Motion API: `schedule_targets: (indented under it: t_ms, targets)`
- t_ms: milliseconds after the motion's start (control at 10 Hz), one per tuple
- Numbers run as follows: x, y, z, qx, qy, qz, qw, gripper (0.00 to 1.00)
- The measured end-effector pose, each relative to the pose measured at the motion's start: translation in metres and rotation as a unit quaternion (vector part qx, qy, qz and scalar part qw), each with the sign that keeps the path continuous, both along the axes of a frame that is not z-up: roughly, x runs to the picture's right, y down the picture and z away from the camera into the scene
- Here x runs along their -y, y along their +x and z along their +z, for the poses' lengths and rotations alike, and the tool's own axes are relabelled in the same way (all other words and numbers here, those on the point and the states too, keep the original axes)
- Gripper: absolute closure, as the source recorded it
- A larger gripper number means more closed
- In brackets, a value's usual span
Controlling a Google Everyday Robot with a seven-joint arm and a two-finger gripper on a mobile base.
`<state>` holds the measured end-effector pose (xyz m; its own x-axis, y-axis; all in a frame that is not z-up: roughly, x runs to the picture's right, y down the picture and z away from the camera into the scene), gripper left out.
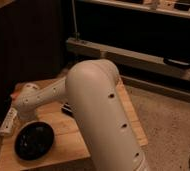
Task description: Push the ceramic bowl across the table
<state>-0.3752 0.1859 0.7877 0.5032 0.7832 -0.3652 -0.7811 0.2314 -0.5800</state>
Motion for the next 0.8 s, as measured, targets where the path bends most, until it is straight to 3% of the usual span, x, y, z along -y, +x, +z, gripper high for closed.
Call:
schedule_targets:
  t_ms: [800]
  targets:
    - [-0.02,0.0,-0.012,-0.004,-0.03,0.008,0.9995,0.35]
